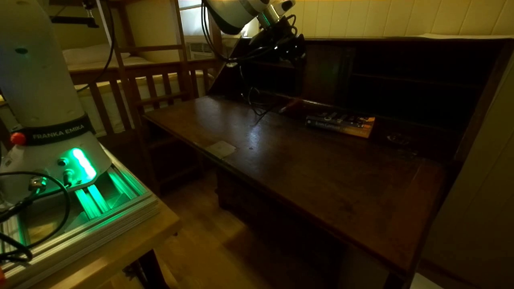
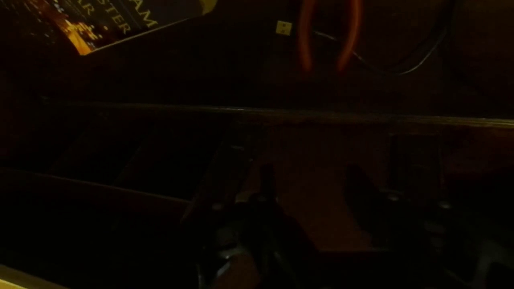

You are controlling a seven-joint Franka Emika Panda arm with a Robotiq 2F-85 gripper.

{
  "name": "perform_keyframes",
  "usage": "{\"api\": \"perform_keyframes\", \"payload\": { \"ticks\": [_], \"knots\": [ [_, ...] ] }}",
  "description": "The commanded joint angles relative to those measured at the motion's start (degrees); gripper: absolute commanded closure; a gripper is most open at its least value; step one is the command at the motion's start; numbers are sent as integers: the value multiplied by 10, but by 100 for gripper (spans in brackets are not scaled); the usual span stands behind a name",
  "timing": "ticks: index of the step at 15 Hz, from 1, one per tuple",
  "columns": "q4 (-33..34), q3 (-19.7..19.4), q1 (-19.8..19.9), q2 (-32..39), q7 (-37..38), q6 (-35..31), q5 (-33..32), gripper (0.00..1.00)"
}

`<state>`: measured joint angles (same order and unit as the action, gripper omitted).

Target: Put the pen on the top, on the desk shelf

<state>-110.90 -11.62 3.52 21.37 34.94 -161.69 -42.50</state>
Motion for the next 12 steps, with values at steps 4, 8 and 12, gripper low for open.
{"api": "perform_keyframes", "payload": {
  "ticks": [4, 8, 12],
  "knots": [
    [-64, 53, 18, -49, -91, 16, 50, 76],
    [-128, 112, 48, -93, -240, 93, 144, 25],
    [-129, 75, 12, -90, -287, 96, 181, 23]
  ]
}}
